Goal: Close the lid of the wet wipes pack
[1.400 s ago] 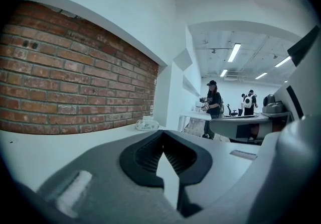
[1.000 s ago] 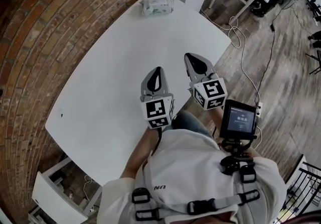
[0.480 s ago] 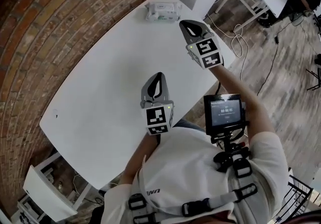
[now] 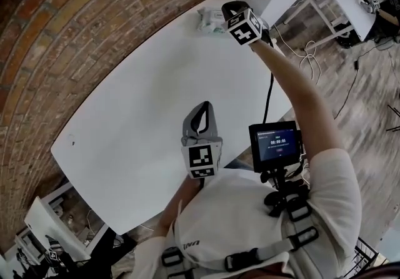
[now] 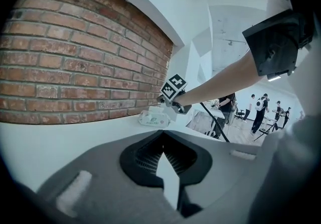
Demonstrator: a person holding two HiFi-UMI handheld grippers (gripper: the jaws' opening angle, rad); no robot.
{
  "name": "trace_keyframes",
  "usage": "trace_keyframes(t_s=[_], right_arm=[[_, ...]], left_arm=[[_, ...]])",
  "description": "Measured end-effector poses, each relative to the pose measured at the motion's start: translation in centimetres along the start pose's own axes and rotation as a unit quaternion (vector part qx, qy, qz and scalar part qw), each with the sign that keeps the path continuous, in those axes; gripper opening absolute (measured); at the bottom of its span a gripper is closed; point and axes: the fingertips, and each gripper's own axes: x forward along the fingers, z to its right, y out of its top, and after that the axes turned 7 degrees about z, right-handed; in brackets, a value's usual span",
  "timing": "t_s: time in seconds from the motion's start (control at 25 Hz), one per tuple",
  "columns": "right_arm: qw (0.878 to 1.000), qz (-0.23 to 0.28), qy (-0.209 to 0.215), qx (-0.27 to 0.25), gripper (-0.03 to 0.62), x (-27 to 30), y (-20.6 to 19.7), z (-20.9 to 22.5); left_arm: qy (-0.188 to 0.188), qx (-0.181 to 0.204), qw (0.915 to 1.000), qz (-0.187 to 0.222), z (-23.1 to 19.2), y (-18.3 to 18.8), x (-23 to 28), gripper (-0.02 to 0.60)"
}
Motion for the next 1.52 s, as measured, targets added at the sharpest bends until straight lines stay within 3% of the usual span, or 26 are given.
trace_keyframes(t_s=[0.48, 1.52], right_arm=[[0.998, -0.049, 0.024, -0.008, 0.006, 3.0, -4.1, -1.3], [0.998, -0.059, 0.036, 0.002, 0.005, 3.0, -6.1, -3.1]], left_arm=[[0.005, -0.005, 0.9999, -0.010, -0.9, -0.6, 1.4, 0.000], [-0.004, -0.005, 1.0000, 0.003, -0.1, 0.1, 2.7, 0.000]])
